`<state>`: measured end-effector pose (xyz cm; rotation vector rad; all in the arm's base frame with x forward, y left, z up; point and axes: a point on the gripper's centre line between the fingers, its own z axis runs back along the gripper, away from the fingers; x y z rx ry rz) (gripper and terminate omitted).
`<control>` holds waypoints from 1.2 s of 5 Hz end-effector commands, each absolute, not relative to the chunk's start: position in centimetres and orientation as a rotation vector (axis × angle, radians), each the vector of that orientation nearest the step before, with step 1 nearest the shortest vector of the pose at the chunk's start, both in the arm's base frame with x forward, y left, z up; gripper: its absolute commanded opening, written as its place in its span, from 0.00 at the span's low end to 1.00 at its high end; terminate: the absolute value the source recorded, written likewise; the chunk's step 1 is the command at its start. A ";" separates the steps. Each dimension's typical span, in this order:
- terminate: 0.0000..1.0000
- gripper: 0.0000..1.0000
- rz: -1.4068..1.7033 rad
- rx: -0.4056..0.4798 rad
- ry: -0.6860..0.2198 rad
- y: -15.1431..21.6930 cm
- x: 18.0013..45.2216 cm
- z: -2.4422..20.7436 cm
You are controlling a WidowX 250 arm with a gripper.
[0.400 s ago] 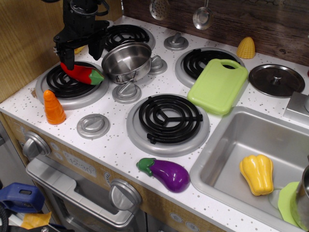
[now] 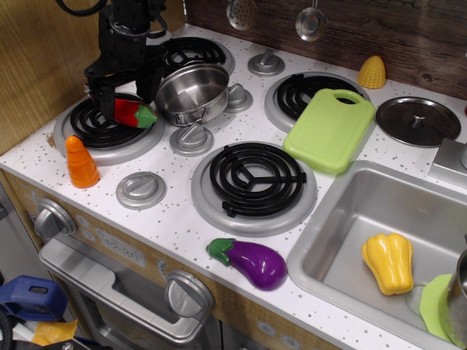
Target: Put pepper in pot or pan
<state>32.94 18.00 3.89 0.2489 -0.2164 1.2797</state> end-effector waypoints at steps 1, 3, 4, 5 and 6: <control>0.00 1.00 1.311 0.201 -0.248 19.2 32.6 3.5; 0.00 0.00 1.357 0.207 -0.262 18.8 32.4 4.2; 0.00 0.00 1.355 0.241 -0.350 18.2 32.6 7.0; 0.00 0.00 1.338 0.201 -0.449 16.9 34.0 9.2; 0.00 0.00 1.317 0.125 -0.514 15.9 35.7 9.7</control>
